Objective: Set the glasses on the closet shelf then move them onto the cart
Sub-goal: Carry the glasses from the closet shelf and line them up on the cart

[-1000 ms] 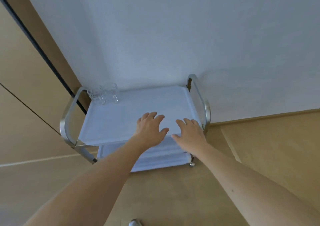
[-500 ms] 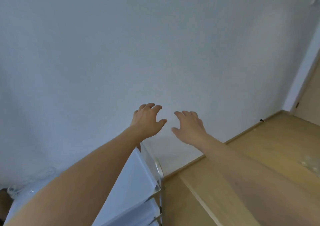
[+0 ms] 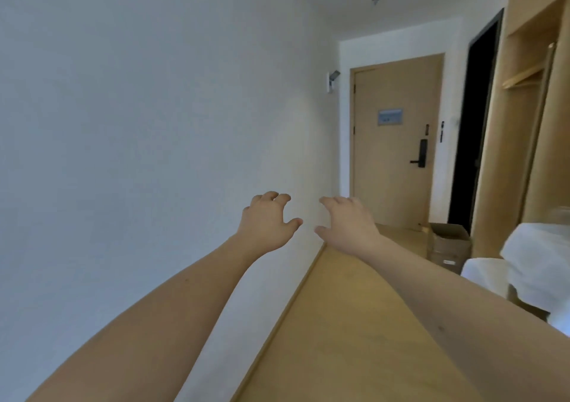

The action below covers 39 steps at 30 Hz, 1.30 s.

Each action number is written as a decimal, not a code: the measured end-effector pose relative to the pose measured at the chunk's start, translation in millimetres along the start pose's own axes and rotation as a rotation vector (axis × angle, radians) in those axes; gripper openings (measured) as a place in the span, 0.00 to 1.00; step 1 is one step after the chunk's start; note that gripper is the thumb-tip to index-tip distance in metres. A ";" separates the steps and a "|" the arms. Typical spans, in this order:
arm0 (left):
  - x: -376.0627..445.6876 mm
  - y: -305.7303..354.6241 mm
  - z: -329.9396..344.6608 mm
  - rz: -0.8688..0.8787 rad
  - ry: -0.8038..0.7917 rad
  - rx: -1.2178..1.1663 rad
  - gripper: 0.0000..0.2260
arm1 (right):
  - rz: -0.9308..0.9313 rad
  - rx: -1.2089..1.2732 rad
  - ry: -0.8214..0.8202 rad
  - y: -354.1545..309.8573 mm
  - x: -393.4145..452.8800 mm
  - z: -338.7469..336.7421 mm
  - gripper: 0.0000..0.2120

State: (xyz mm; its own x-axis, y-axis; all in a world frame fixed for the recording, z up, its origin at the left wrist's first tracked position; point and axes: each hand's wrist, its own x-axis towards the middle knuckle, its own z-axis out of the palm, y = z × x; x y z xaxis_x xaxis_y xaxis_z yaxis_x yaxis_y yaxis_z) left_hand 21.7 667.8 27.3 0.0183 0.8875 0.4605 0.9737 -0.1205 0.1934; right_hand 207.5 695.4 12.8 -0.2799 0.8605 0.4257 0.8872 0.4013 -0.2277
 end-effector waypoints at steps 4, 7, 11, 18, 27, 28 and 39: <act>27.2 34.7 24.8 0.126 -0.043 -0.079 0.29 | 0.130 -0.064 0.010 39.8 -7.6 -11.4 0.30; 49.8 61.9 45.1 0.207 -0.070 -0.121 0.28 | 0.204 -0.108 0.027 71.6 -11.5 -18.1 0.31; 81.8 104.1 74.4 0.308 -0.109 -0.163 0.28 | 0.281 -0.171 0.036 120.7 -11.1 -23.4 0.30; 144.2 170.9 144.1 0.422 -0.120 -0.224 0.29 | 0.395 -0.167 0.049 212.9 11.6 -20.1 0.26; 240.9 237.9 228.4 0.449 -0.179 -0.196 0.29 | 0.447 -0.155 0.023 331.4 74.7 -3.8 0.31; 249.3 242.0 234.0 0.446 -0.180 -0.196 0.29 | 0.445 -0.151 0.021 340.5 80.4 -2.2 0.31; 336.8 280.7 307.7 0.482 -0.266 -0.278 0.30 | 0.525 -0.156 -0.005 424.3 143.3 33.7 0.32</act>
State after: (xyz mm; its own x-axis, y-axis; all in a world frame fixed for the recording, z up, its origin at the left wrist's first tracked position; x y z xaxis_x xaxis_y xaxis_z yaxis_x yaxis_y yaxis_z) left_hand 371.1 1069.8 -29.8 0.5328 0.7805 0.3270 0.7467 -0.6154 0.2524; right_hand 531.5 999.5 -52.3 0.2133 0.9343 0.2857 0.9520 -0.1332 -0.2755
